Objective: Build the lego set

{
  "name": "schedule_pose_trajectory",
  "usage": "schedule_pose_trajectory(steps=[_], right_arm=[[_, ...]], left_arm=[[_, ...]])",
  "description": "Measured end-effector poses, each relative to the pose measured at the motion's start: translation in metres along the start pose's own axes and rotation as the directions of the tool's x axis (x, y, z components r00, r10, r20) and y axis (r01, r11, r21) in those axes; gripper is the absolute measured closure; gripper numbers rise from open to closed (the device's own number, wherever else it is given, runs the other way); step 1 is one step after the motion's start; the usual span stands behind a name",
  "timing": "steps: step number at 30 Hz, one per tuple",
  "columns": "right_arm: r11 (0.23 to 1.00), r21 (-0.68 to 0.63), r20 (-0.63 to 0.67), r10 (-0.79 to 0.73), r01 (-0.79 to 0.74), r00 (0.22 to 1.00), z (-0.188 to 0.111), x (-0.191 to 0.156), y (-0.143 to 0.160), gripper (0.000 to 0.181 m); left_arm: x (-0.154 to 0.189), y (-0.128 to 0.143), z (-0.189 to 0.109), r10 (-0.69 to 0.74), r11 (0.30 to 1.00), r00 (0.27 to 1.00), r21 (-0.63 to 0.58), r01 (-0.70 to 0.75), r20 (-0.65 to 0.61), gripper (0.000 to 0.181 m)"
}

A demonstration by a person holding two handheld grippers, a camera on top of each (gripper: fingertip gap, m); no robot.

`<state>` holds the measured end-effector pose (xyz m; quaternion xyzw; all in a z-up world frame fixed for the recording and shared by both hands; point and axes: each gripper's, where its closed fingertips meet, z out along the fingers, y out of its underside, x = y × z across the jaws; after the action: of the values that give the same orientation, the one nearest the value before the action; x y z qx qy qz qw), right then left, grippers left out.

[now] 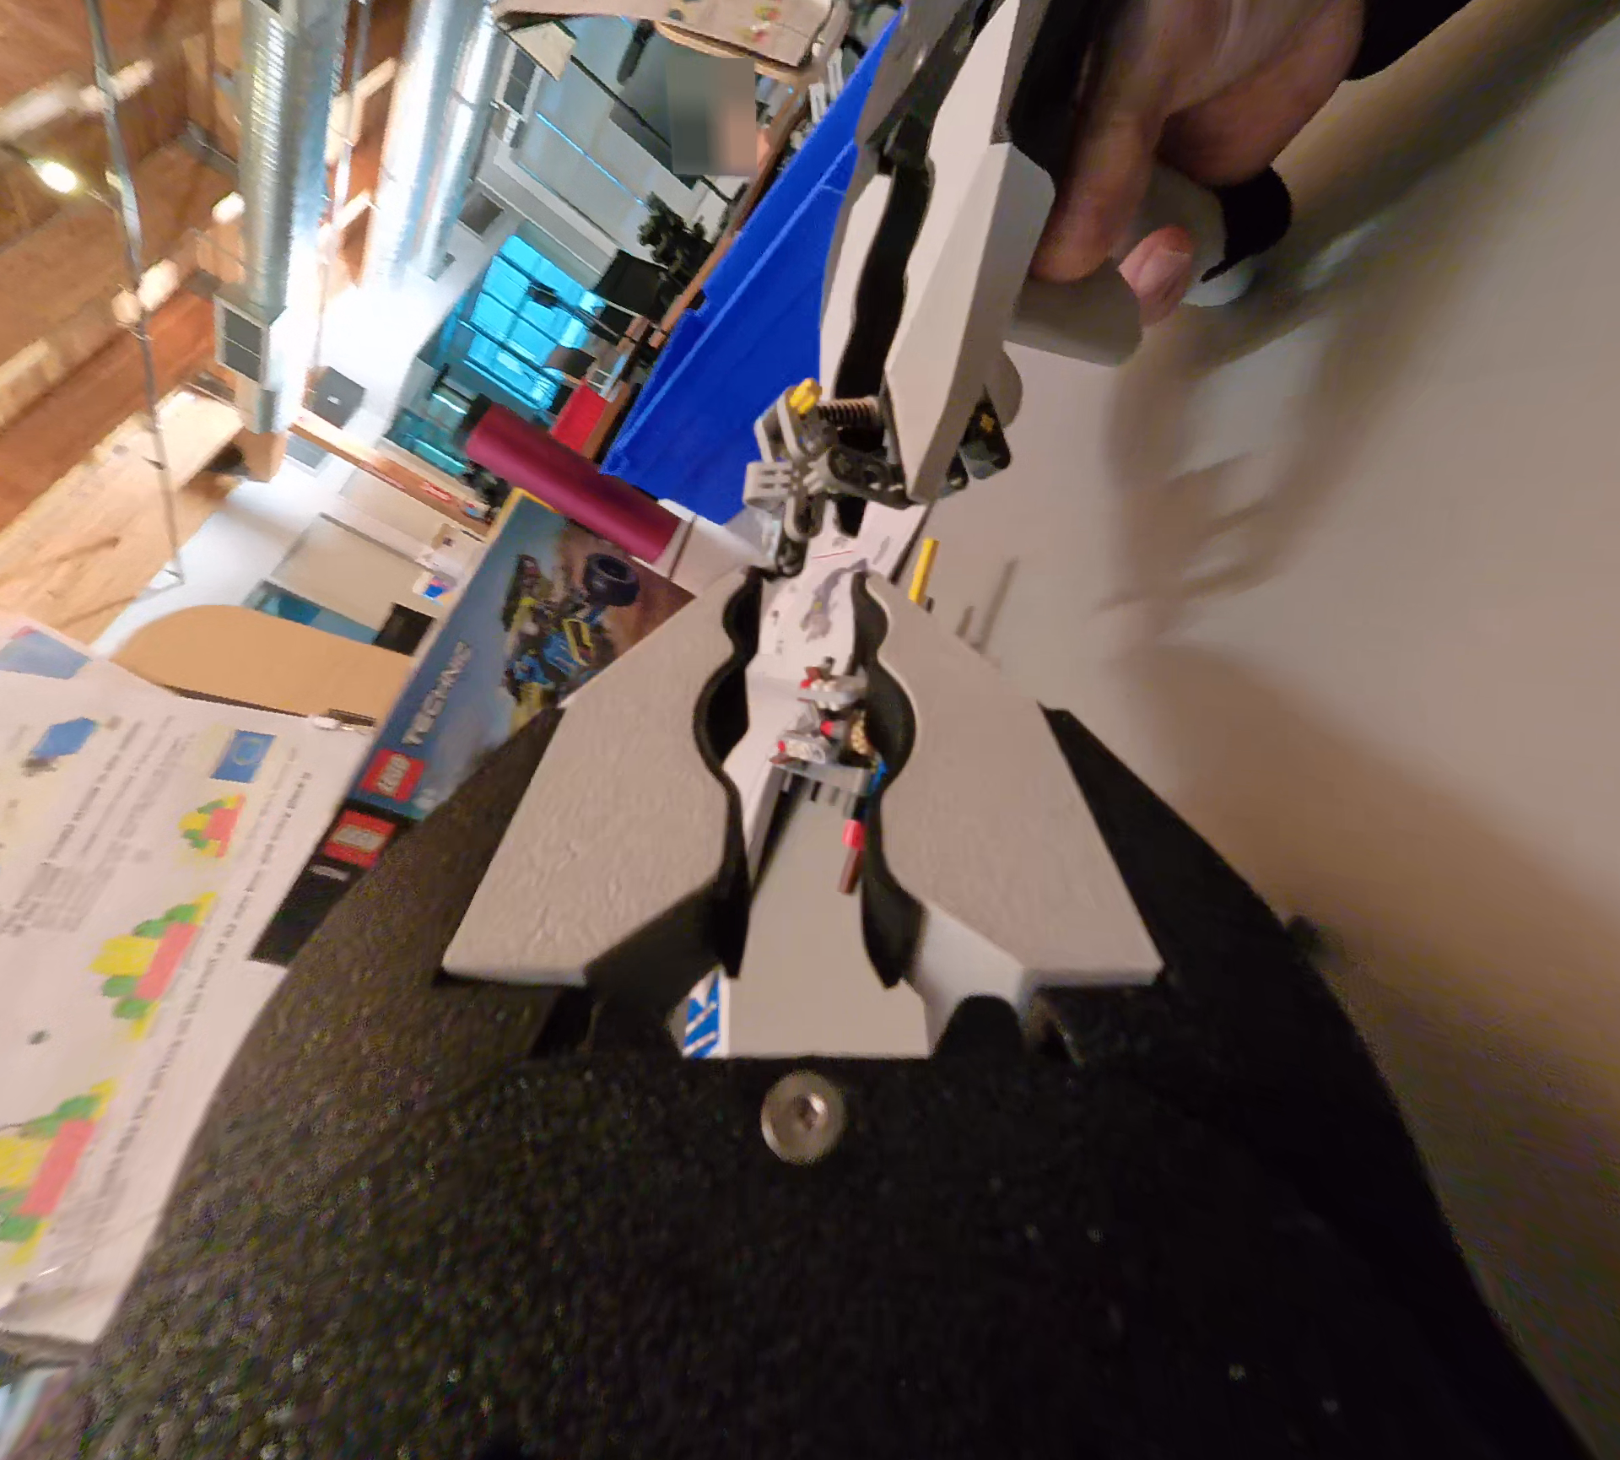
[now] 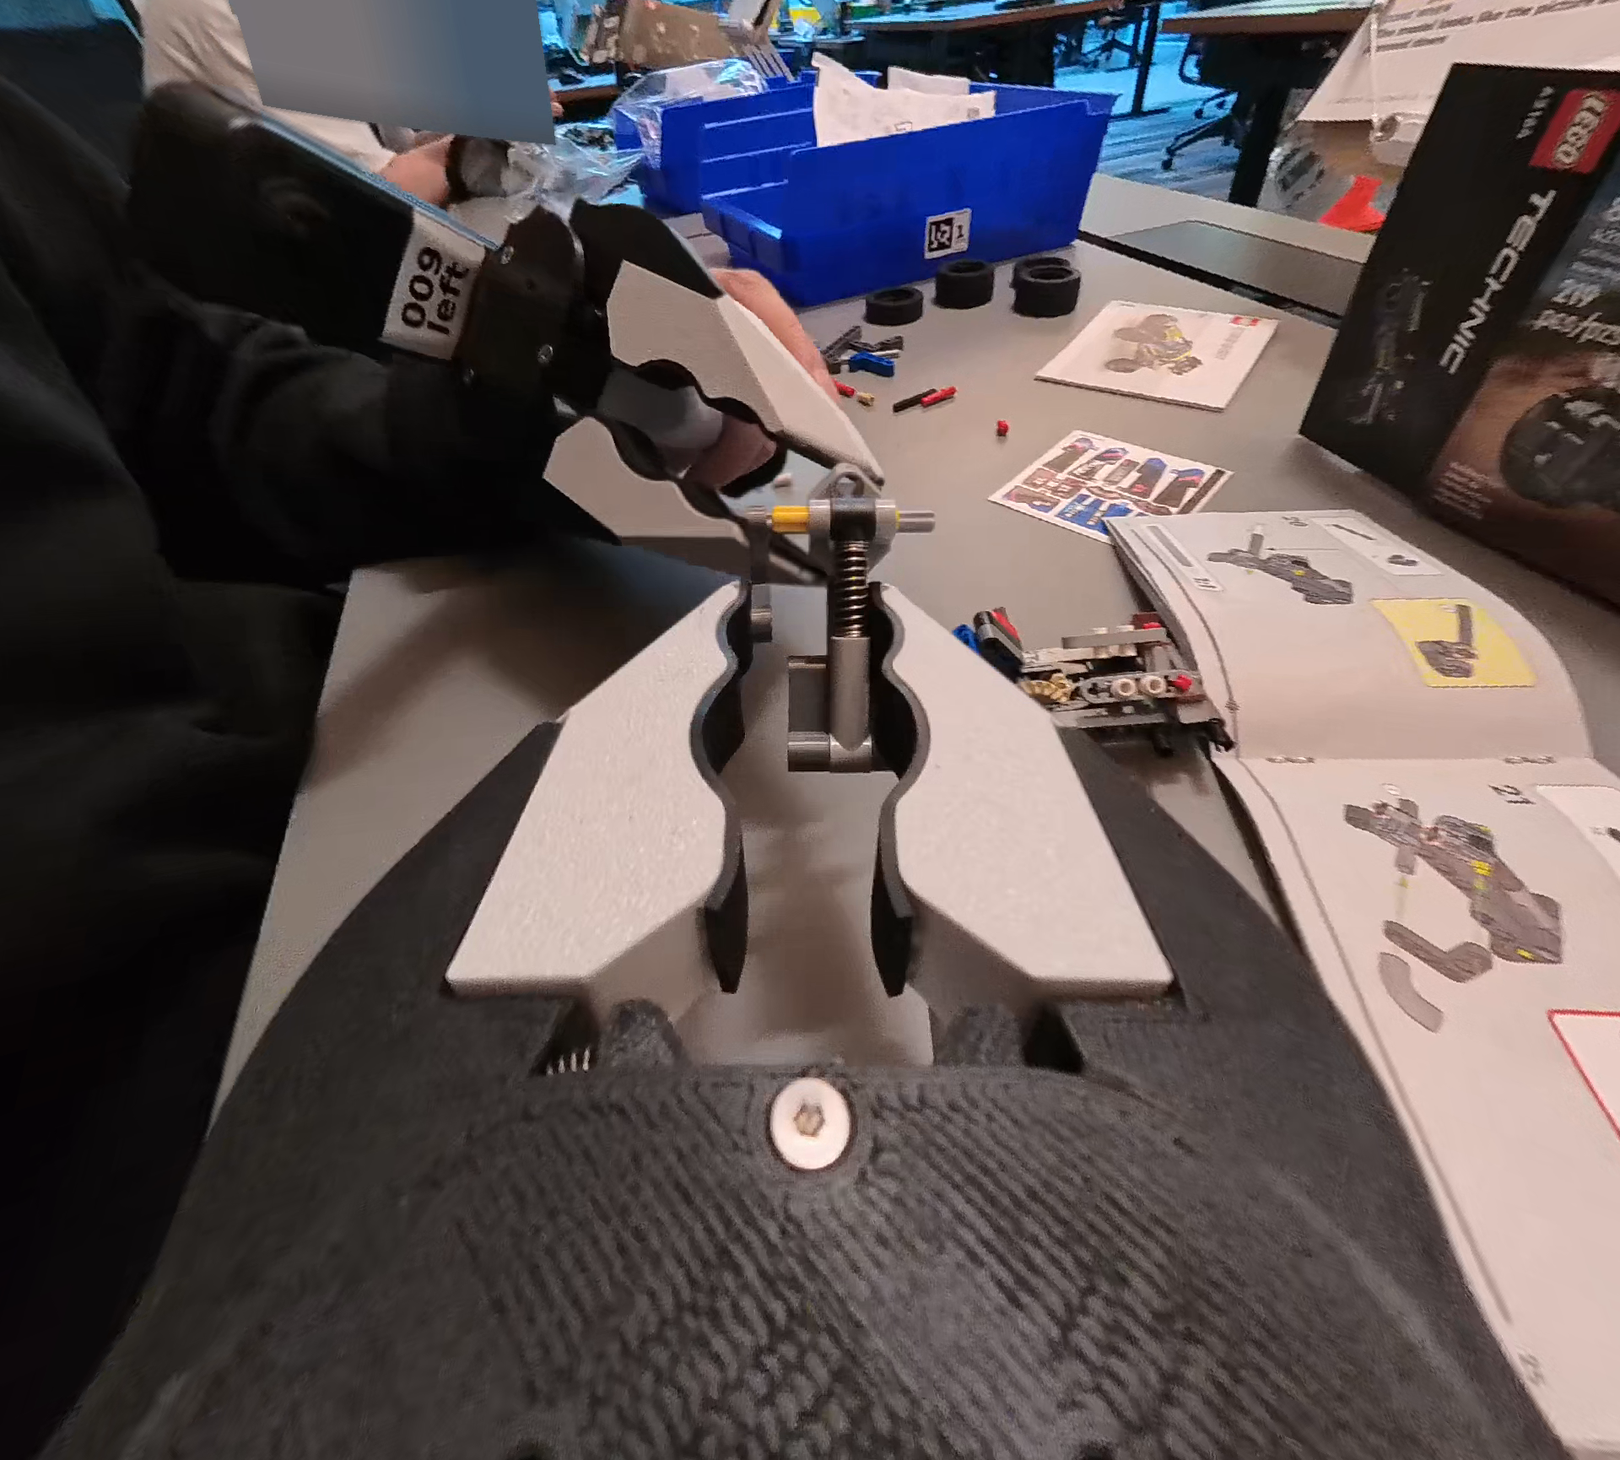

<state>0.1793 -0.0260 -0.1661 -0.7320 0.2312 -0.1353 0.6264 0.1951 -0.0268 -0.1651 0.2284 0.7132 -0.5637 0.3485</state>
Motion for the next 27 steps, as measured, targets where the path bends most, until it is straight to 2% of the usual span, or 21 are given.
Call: schedule_pose_trajectory(steps=[2, 4, 8, 10, 12, 16, 20, 24, 27], right_arm=[[1.000, 0.005, -0.023, -0.012, 0.012, 1.000, -0.001, 0.003, -0.001, 0.158], [0.999, 0.015, -0.046, -0.051, 0.051, 0.998, -0.002, 0.006, -0.002, 0.158], [0.986, 0.035, -0.066, -0.161, 0.164, 0.985, -0.003, 0.003, -0.006, 0.159], [0.975, 0.033, -0.060, -0.218, 0.220, 0.974, -0.002, -0.001, -0.005, 0.159], [0.962, 0.023, -0.045, -0.270, 0.271, 0.962, 0.000, -0.006, -0.003, 0.159], [0.947, -0.010, -0.023, -0.321, 0.321, 0.947, 0.004, -0.011, 0.003, 0.159], [0.940, -0.027, 0.005, -0.339, 0.339, 0.941, 0.006, -0.015, 0.007, 0.158], [0.937, -0.048, 0.007, -0.346, 0.346, 0.938, 0.007, -0.015, 0.010, 0.158], [0.936, -0.053, 0.018, -0.347, 0.347, 0.938, 0.007, -0.016, 0.011, 0.158]], left_arm=[[0.002, 0.002, -0.002, -0.074, 0.997, 0.996, 0.000, 0.074, -0.052, 0.160], [0.007, 0.001, -0.004, -0.209, 0.977, 0.966, 0.008, 0.212, -0.149, 0.152], [0.006, -0.010, -0.012, -0.469, 0.865, 0.829, 0.029, 0.501, -0.303, 0.141], [0.006, -0.014, -0.014, -0.534, 0.817, 0.770, 0.022, 0.577, -0.348, 0.131], [0.008, -0.017, -0.014, -0.539, 0.810, 0.760, 0.025, 0.586, -0.364, 0.127], [0.016, -0.015, -0.014, -0.476, 0.855, 0.798, 0.016, 0.518, -0.370, 0.131], [0.021, -0.013, -0.019, -0.395, 0.898, 0.833, 0.030, 0.439, -0.388, 0.153], [0.015, -0.010, -0.021, -0.444, 0.871, 0.808, 0.024, 0.491, -0.387, 0.156], [0.015, -0.012, -0.019, -0.431, 0.879, 0.820, 0.033, 0.477, -0.377, 0.160]])
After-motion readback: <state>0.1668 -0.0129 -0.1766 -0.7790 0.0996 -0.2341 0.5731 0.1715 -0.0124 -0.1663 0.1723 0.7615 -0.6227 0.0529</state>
